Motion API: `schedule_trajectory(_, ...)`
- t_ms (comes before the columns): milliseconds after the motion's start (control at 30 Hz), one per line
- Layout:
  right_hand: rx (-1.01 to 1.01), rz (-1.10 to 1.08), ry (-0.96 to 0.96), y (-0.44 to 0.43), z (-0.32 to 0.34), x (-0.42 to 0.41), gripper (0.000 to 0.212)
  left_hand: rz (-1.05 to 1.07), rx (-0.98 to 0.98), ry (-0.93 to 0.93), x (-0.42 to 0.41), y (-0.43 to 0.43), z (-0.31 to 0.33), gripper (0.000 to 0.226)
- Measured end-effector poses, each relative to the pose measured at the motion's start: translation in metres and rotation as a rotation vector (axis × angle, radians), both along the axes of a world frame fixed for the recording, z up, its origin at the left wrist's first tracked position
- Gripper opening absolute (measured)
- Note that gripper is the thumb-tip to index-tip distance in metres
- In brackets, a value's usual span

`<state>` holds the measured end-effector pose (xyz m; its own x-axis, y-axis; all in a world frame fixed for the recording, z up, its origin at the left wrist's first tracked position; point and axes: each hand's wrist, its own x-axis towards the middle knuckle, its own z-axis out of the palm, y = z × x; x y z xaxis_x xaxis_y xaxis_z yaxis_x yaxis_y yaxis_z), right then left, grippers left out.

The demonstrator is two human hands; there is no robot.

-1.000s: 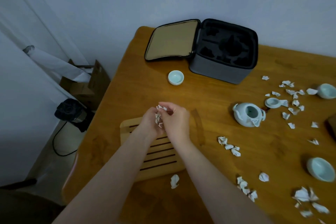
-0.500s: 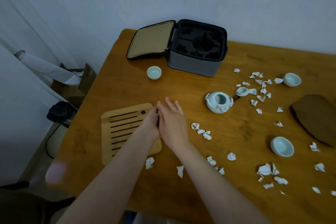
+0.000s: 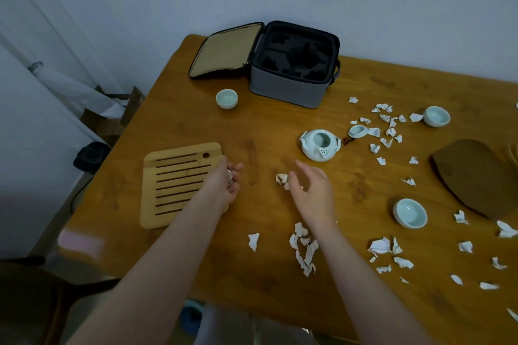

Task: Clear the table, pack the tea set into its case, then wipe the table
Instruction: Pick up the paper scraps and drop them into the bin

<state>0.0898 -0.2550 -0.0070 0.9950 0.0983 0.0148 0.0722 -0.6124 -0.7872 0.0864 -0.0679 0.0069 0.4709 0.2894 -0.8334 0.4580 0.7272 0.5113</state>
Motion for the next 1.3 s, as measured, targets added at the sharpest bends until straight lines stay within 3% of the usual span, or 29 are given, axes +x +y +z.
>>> schedule_trajectory(233,-0.389,0.141,-0.014,-0.039,-0.041,-0.001,0.051,-0.241,0.349,-0.059,-0.007,-0.015,-0.010,0.026)
schedule_trajectory(433,-0.482,0.267,0.009,-0.019,-0.054,0.012,0.060,-0.452,0.599,-0.097,-0.015,-0.027,-0.020,0.030)
schedule_trajectory(567,-0.434,0.326,0.021,-0.009,-0.055,0.022,0.066,-0.583,0.841,-0.089,-0.013,-0.034,-0.031,0.032)
schedule_trajectory(800,-0.482,0.526,-0.028,0.004,-0.056,0.043,0.061,-0.817,1.163,-0.108,-0.015,-0.024,-0.043,0.041)
schedule_trajectory(1000,-0.568,0.570,-0.115,0.016,-0.062,0.050,0.027,-0.911,1.155,-0.077,-0.023,-0.013,-0.042,0.041)
schedule_trajectory(1300,-0.496,0.466,-0.219,0.017,-0.076,0.038,0.016,-0.869,1.030,-0.080,-0.028,-0.024,-0.039,0.038)
